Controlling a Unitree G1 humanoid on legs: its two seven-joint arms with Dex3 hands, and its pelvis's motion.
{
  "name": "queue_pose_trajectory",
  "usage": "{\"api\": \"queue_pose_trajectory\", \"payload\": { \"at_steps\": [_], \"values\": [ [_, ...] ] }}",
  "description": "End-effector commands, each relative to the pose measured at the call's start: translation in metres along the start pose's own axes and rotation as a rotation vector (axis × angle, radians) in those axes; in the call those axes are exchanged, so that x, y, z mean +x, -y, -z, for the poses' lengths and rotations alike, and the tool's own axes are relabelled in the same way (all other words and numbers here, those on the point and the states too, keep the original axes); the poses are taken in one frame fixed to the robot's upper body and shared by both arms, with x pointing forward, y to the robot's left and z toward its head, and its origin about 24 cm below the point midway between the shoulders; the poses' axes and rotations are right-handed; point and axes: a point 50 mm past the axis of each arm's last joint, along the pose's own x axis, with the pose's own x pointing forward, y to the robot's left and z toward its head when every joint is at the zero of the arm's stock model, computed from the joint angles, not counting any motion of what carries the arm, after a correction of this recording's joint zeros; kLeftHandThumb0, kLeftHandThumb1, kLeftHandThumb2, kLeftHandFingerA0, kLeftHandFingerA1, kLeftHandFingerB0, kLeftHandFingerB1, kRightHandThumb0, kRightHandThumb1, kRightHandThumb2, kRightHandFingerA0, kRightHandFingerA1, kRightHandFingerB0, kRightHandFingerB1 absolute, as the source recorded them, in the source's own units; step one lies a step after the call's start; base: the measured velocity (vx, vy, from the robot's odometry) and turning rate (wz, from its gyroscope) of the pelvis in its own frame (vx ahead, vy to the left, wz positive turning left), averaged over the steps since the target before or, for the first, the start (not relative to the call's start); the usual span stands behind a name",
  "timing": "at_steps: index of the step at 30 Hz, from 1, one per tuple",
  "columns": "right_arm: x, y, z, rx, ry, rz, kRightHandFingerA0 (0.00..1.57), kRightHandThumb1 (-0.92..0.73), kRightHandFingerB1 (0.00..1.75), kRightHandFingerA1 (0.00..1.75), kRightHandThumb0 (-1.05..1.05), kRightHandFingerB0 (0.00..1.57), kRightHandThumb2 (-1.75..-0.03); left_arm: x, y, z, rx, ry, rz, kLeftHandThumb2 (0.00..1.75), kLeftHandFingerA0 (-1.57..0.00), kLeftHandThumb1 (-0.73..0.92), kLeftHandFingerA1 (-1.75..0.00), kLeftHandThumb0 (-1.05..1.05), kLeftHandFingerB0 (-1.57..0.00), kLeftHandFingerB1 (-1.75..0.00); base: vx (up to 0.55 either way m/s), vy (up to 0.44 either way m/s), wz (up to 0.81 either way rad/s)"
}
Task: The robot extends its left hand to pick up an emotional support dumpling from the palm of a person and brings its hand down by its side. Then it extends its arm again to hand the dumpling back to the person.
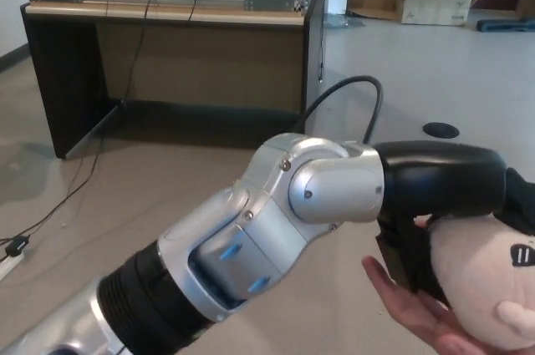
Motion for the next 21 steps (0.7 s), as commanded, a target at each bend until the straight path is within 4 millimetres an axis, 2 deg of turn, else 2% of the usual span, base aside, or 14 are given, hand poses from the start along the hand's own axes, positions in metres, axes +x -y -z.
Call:
{"api": "queue_pose_trajectory", "payload": {
  "at_steps": [1,5,6,7,8,10,12,15,16,21],
  "values": [
    [0.004,0.012,-0.001,-0.122,0.009,0.058,0.61,-0.69,0.38,0.50,-0.47,0.56,-0.61,-0.001,0.009,0.005,0.086,-0.016,-0.001,0.93,-0.96,0.59,-1.29,-0.42,-0.75,-1.17,0.00,0.000,0.00],
    [0.003,0.011,-0.001,-0.125,0.007,0.060,0.61,-0.69,0.38,0.50,-0.47,0.56,-0.61,-0.005,0.009,0.011,0.108,-0.026,-0.018,0.93,-0.93,0.58,-1.25,-0.42,-0.73,-1.12,0.00,0.000,0.00],
    [0.003,0.012,-0.001,-0.124,0.007,0.062,0.61,-0.69,0.38,0.50,-0.47,0.56,-0.61,-0.006,0.008,0.012,0.112,-0.033,-0.024,0.54,-0.65,0.77,-1.54,-0.37,-0.59,-1.29,0.00,0.000,0.00],
    [0.003,0.012,0.000,-0.124,0.006,0.064,0.61,-0.69,0.38,0.50,-0.47,0.56,-0.61,-0.008,0.006,0.014,0.117,-0.043,-0.030,0.54,-0.65,0.77,-1.54,-0.37,-0.59,-1.29,0.00,0.000,0.00],
    [0.003,0.012,0.000,-0.124,0.005,0.066,0.61,-0.69,0.38,0.50,-0.47,0.56,-0.61,-0.010,0.002,0.014,0.146,-0.070,-0.023,0.57,-0.65,0.79,-1.40,-0.45,-0.63,-1.16,0.00,0.000,0.00],
    [0.003,0.012,0.000,-0.124,0.005,0.067,0.61,-0.69,0.38,0.50,-0.47,0.56,-0.61,-0.013,-0.001,0.014,0.180,-0.101,-0.013,0.57,-0.65,0.79,-1.40,-0.45,-0.63,-1.16,0.00,0.000,0.00],
    [0.002,0.012,0.001,-0.123,0.002,0.071,0.61,-0.69,0.38,0.50,-0.47,0.56,-0.61,-0.016,-0.007,0.013,0.204,-0.110,-0.018,0.59,-0.66,0.74,-1.26,-0.45,-0.68,-1.01,0.00,0.000,0.00],
    [0.002,0.012,0.001,-0.123,0.002,0.072,0.61,-0.69,0.38,0.50,-0.47,0.56,-0.61,-0.017,-0.009,0.013,0.207,-0.113,-0.018,0.59,-0.66,0.74,-1.26,-0.45,-0.68,-1.01,0.00,0.000,0.00],
    [0.002,0.012,0.002,-0.123,0.001,0.072,0.61,-0.69,0.38,0.50,-0.47,0.56,-0.61,-0.019,-0.012,0.013,0.200,-0.114,-0.028,0.59,-0.72,0.66,-1.09,-0.42,-0.76,-0.82,0.00,0.000,0.00],
    [0.002,0.011,0.002,-0.123,0.001,0.070,0.61,-0.69,0.38,0.50,-0.47,0.56,-0.61,-0.027,-0.022,0.014,0.181,-0.121,-0.054,0.58,-0.76,0.63,-1.00,-0.43,-0.80,-0.75,0.00,0.000,0.00]
  ]
}}
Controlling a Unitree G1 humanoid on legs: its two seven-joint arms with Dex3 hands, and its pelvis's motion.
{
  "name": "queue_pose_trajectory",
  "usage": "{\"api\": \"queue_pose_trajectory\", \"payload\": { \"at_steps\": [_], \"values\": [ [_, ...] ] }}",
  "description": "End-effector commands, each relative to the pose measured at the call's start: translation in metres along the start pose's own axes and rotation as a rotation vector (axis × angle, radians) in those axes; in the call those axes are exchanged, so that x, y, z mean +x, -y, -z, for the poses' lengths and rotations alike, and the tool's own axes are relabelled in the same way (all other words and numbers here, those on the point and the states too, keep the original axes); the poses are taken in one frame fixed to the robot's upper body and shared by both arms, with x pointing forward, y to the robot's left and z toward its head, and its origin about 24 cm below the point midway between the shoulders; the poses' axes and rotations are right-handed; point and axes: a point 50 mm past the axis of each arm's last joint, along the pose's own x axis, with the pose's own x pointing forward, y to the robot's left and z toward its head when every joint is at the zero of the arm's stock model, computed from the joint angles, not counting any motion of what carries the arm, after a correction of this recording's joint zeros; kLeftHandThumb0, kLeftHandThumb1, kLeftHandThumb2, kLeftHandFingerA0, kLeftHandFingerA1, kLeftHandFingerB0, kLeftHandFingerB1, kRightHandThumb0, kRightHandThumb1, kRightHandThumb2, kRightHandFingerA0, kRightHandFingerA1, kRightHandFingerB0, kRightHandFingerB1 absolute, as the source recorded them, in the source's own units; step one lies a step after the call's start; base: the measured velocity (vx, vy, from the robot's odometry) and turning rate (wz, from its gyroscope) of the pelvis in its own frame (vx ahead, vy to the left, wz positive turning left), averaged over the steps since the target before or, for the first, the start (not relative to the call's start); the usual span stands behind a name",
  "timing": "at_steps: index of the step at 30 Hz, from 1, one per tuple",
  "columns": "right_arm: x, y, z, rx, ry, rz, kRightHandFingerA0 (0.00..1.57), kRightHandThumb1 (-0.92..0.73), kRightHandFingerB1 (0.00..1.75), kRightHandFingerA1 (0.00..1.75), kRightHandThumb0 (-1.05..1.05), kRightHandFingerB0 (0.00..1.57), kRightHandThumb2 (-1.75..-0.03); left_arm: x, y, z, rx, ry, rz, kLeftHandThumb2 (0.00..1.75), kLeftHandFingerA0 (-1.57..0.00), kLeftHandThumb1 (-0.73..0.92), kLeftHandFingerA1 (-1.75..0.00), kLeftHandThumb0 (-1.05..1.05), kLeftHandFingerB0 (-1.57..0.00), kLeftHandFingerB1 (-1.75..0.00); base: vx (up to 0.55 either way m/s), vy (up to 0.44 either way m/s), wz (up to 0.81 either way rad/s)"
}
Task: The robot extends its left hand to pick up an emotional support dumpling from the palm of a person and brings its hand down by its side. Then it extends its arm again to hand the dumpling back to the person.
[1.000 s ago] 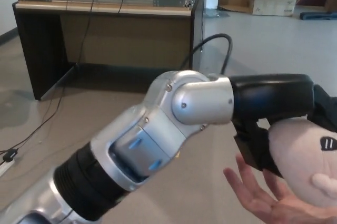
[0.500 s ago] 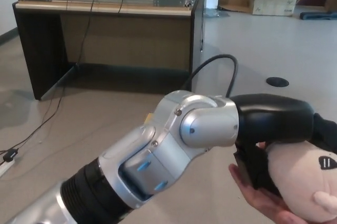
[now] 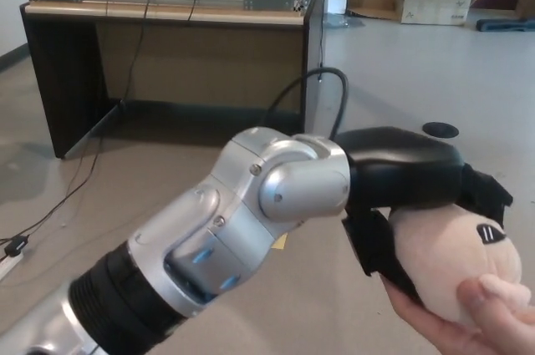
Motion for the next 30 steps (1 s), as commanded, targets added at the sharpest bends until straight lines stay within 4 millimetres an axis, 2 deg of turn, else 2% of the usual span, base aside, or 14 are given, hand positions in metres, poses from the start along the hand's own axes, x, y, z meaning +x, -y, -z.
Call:
{"api": "queue_pose_trajectory", "payload": {
  "at_steps": [1,2,3,5,6,10,27,28,30],
  "values": [
    [0.002,0.011,0.003,-0.036,-0.007,0.032,0.61,-0.69,0.38,0.50,-0.47,0.56,-0.61,-0.008,-0.014,0.002,0.038,-0.021,-0.018,0.58,-0.76,0.63,-1.00,-0.43,-0.80,-0.75,0.00,0.000,0.00],
    [0.002,0.011,0.003,-0.036,-0.007,0.032,0.61,-0.69,0.38,0.50,-0.47,0.56,-0.61,-0.008,-0.014,0.001,0.038,-0.021,-0.017,0.58,-0.76,0.63,-1.00,-0.43,-0.80,-0.75,0.00,0.000,0.00],
    [0.004,0.011,0.005,0.195,-0.070,0.023,0.90,-0.71,0.44,0.58,-0.49,0.77,-0.62,-0.011,-0.020,0.004,0.026,-0.034,-0.022,0.91,0.00,0.39,0.00,-0.78,0.00,-0.03,0.00,0.000,0.00],
    [0.004,0.011,0.006,0.298,-0.088,0.018,0.90,-0.71,0.44,0.58,-0.49,0.77,-0.62,-0.012,-0.023,0.004,0.021,-0.039,-0.024,0.91,0.00,0.39,0.00,-0.78,0.00,-0.03,0.00,0.000,0.00],
    [0.005,0.012,0.005,0.277,-0.080,0.022,0.87,-0.72,0.46,0.49,-0.48,0.74,-0.62,-0.013,-0.026,0.004,0.024,-0.045,-0.018,0.90,0.00,0.39,0.00,-0.78,0.00,-0.02,0.00,0.000,0.00],
    [0.004,0.012,0.004,0.270,-0.066,0.025,0.92,-0.71,0.46,0.55,-0.46,0.76,-0.62,-0.016,-0.035,0.004,0.030,-0.053,-0.011,0.90,0.00,0.39,0.00,-0.77,0.00,-0.01,0.00,0.000,0.00],
    [0.008,0.016,0.002,0.253,-0.065,0.014,0.93,-0.71,0.45,0.52,-0.49,0.76,-0.63,-0.016,-0.034,0.005,0.017,-0.062,0.021,0.90,0.00,0.40,0.00,-0.78,0.00,0.00,0.00,0.000,0.00],
    [0.007,0.016,0.003,0.252,-0.071,0.012,0.95,-0.72,0.45,0.52,-0.52,0.76,-0.63,-0.020,-0.037,0.006,0.002,-0.058,0.014,0.77,0.00,0.44,0.00,-1.05,0.00,-0.02,0.00,0.000,0.00],
    [0.006,0.015,0.005,0.251,-0.080,0.009,0.95,-0.72,0.45,0.52,-0.52,0.76,-0.63,-0.025,-0.040,0.008,-0.021,-0.053,0.004,0.77,0.00,0.44,0.00,-1.05,0.00,-0.02,0.00,0.000,0.00]
  ]
}}
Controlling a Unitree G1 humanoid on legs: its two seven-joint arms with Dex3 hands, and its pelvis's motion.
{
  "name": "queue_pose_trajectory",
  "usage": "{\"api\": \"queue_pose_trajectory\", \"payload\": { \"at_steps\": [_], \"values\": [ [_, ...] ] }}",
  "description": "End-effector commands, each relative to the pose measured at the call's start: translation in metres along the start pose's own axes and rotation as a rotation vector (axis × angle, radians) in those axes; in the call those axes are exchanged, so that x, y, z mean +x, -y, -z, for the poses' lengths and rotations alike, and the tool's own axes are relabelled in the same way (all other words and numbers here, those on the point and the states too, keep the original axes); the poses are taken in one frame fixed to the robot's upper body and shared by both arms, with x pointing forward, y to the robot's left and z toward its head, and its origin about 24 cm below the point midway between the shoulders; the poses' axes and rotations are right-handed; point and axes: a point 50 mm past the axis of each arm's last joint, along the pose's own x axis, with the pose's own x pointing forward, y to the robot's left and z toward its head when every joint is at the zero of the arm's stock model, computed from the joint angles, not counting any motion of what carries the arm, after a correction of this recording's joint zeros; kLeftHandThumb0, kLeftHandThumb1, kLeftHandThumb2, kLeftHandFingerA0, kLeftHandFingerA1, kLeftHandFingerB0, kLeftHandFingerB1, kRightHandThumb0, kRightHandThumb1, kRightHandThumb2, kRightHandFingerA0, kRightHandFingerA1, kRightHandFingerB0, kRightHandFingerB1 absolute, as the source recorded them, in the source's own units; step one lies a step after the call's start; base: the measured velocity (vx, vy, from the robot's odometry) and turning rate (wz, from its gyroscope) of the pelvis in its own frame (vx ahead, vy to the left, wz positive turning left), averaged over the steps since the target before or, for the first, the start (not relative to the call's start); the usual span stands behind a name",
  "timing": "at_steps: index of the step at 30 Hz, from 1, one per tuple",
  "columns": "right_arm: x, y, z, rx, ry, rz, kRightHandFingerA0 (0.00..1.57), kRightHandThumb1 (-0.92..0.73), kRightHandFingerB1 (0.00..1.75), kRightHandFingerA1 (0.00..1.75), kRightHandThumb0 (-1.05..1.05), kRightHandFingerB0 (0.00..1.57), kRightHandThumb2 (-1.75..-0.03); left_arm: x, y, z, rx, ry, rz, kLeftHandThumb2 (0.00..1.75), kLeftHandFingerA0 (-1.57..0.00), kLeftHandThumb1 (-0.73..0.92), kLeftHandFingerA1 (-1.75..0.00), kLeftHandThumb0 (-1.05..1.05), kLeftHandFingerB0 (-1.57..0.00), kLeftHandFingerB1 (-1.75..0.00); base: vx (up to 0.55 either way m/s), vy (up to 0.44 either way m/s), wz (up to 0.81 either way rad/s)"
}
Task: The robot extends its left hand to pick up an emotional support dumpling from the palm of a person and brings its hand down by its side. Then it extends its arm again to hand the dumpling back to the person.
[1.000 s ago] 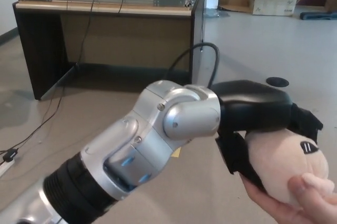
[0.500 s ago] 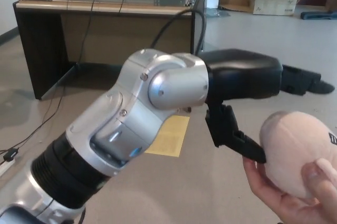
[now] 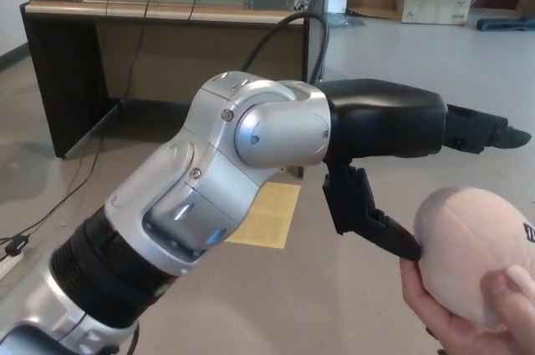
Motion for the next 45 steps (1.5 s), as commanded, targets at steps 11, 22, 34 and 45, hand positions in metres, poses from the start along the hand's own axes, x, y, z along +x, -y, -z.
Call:
{"api": "queue_pose_trajectory", "payload": {
  "at_steps": [11,22,34,45],
  "values": [
    [-0.006,0.005,0.009,0.015,-0.018,-0.023,0.87,-0.73,0.48,0.54,-0.40,0.74,-0.63,-0.084,-0.044,0.031,-0.120,0.001,-0.208,0.84,0.00,0.41,-0.06,-0.75,0.00,0.00,0.00,0.000,0.00],
    [-0.016,0.002,0.022,0.015,-0.049,-0.002,0.89,-0.72,0.47,0.51,-0.41,0.75,-0.62,-0.161,-0.023,0.067,-0.343,-0.036,-0.428,0.81,-0.01,0.38,-0.13,-0.67,0.00,-0.10,0.00,0.000,0.00],
    [-0.032,-0.010,0.034,0.067,-0.058,0.015,0.78,-0.69,0.41,0.47,-0.38,0.59,-0.59,-0.238,0.125,0.127,-0.795,-0.345,-0.573,0.78,-0.02,0.38,-0.32,-0.62,0.00,-0.12,0.00,0.000,0.00],
    [-0.029,-0.011,0.030,0.108,-0.044,0.039,0.79,-0.70,0.37,0.49,-0.39,0.48,-0.61,-0.269,0.245,0.139,-0.877,-0.740,-0.792,0.77,-0.26,0.62,-0.43,-0.58,-0.11,-0.35,0.00,0.000,0.00]
  ]
}}
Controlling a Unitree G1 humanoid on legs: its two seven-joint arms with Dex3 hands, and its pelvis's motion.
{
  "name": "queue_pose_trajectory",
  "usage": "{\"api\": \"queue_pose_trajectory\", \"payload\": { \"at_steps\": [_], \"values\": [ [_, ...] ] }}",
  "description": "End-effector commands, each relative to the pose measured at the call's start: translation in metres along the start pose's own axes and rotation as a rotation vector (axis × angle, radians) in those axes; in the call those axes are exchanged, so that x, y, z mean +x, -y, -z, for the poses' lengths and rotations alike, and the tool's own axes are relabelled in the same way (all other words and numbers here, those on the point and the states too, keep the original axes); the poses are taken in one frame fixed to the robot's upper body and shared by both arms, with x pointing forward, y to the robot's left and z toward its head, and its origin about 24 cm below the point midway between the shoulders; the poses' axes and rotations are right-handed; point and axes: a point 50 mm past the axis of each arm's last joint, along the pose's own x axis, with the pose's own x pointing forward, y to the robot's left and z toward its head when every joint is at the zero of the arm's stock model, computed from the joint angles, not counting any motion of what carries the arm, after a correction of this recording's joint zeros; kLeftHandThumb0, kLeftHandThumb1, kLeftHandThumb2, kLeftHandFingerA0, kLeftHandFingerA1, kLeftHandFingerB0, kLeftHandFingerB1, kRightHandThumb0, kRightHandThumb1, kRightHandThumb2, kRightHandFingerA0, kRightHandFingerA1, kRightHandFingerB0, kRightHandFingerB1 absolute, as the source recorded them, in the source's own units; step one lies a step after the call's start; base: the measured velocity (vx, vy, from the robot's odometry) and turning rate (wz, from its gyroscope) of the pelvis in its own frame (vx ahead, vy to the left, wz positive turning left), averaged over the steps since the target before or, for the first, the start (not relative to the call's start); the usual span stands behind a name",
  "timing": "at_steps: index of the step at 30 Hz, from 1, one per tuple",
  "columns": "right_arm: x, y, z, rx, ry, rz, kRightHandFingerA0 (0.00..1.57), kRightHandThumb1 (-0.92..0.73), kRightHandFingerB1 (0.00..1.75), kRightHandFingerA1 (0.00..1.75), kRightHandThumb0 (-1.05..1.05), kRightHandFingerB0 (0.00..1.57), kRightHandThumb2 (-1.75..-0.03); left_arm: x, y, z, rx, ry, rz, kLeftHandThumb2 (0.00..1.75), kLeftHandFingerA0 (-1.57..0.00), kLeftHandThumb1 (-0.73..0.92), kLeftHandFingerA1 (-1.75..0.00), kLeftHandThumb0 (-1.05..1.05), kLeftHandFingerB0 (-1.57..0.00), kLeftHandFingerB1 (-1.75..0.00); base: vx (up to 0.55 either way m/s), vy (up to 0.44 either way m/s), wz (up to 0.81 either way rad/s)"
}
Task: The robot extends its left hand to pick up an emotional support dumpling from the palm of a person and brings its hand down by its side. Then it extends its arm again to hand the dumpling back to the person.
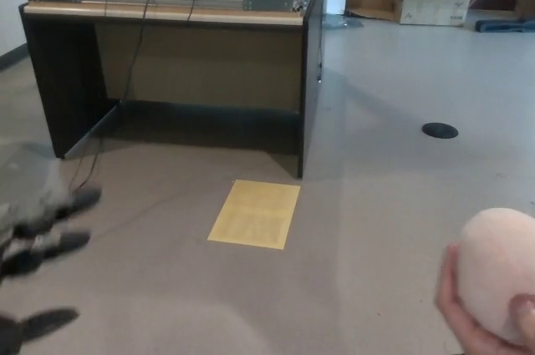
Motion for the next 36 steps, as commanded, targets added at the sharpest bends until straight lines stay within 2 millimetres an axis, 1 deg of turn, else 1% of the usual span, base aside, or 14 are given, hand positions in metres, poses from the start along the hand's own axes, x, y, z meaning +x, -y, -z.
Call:
{"api": "queue_pose_trajectory", "payload": {
  "at_steps": [1,4,5,8,13,18,19,20,21,26,27,31,32,36],
  "values": [
    [-0.002,0.004,0.000,0.073,0.021,0.071,0.79,-0.70,0.37,0.48,-0.39,0.47,-0.61,-0.042,0.020,0.069,0.042,-0.103,-0.369,0.75,-0.25,0.63,-0.42,-0.56,-0.12,-0.35,0.00,0.000,0.00],
    [-0.004,0.005,0.003,0.072,0.014,0.069,0.78,-0.68,0.36,0.48,-0.39,0.45,-0.61,-0.052,0.031,0.088,0.038,-0.166,-0.403,0.72,-0.23,0.65,-0.40,-0.50,-0.14,-0.34,0.00,0.000,0.00],
    [-0.005,0.004,0.004,0.075,0.009,0.067,0.79,-0.70,0.36,0.48,-0.39,0.46,-0.61,-0.060,0.035,0.101,0.018,-0.209,-0.421,1.03,-0.12,0.57,-0.51,-0.23,-0.08,-0.49,0.00,0.000,0.00],
    [-0.006,0.004,0.005,0.082,0.004,0.074,0.79,-0.68,0.36,0.48,-0.40,0.44,-0.61,-0.063,0.036,0.111,-0.001,-0.247,-0.442,1.03,-0.13,0.55,-0.51,-0.23,-0.08,-0.49,0.00,0.000,0.00],
    [-0.008,0.004,0.008,0.088,-0.010,0.085,0.78,-0.68,0.35,0.47,-0.38,0.43,-0.60,-0.058,0.034,0.111,0.003,-0.252,-0.438,1.03,-0.13,0.56,-0.51,-0.23,-0.08,-0.49,0.00,0.000,0.00],
    [-0.014,0.004,0.013,0.091,-0.011,0.094,0.78,-0.69,0.36,0.48,-0.38,0.43,-0.60,-0.055,0.037,0.117,0.012,-0.297,-0.399,1.02,-0.12,0.56,-0.51,-0.22,-0.07,-0.48,0.00,0.000,0.00],
    [-0.016,0.005,0.015,0.093,-0.014,0.096,0.78,-0.69,0.36,0.49,-0.37,0.44,-0.60,-0.054,0.039,0.119,0.059,-0.317,-0.372,0.60,-0.40,0.67,-0.39,-0.44,-0.29,-0.32,0.00,0.000,0.00],
    [-0.018,0.006,0.017,0.093,-0.016,0.097,0.78,-0.69,0.36,0.49,-0.37,0.44,-0.60,-0.054,0.041,0.120,0.095,-0.331,-0.351,0.60,-0.40,0.67,-0.39,-0.44,-0.29,-0.32,0.00,0.000,0.00],
    [-0.020,0.006,0.019,0.093,-0.017,0.099,0.78,-0.69,0.37,0.49,-0.37,0.44,-0.60,-0.053,0.044,0.122,0.148,-0.341,-0.327,0.84,-0.36,0.50,-0.52,-0.46,-0.20,-0.43,0.00,0.000,0.00],
    [-0.020,0.006,0.019,0.093,-0.020,0.096,0.78,-0.68,0.37,0.49,-0.38,0.44,-0.60,-0.054,0.045,0.123,0.180,-0.334,-0.331,0.83,-0.35,0.49,-0.52,-0.46,-0.20,-0.43,0.00,0.000,0.00],
    [-0.018,0.007,0.017,0.086,-0.016,0.095,0.78,-0.68,0.37,0.50,-0.39,0.45,-0.60,-0.053,0.045,0.123,0.185,-0.334,-0.337,0.79,-0.36,0.45,-0.52,-0.39,-0.20,-0.43,0.00,0.000,0.00],
    [-0.017,0.008,0.017,0.083,-0.014,0.095,0.78,-0.68,0.37,0.50,-0.39,0.45,-0.60,-0.051,0.045,0.124,0.194,-0.331,-0.342,0.79,-0.36,0.45,-0.52,-0.39,-0.20,-0.43,0.00,0.000,0.00],
    [-0.016,0.008,0.016,0.087,-0.017,0.097,0.79,-0.70,0.37,0.49,-0.38,0.48,-0.61,-0.050,0.044,0.124,0.208,-0.334,-0.340,0.64,-0.36,0.57,-0.42,-0.38,-0.30,-0.37,0.00,0.000,0.00],
    [-0.014,0.009,0.013,0.091,-0.011,0.101,0.79,-0.70,0.37,0.50,-0.39,0.49,-0.61,-0.047,0.043,0.124,0.245,-0.346,-0.331,0.63,-0.32,0.55,-0.40,-0.36,-0.27,-0.35,0.00,0.000,0.00]
  ]
}}
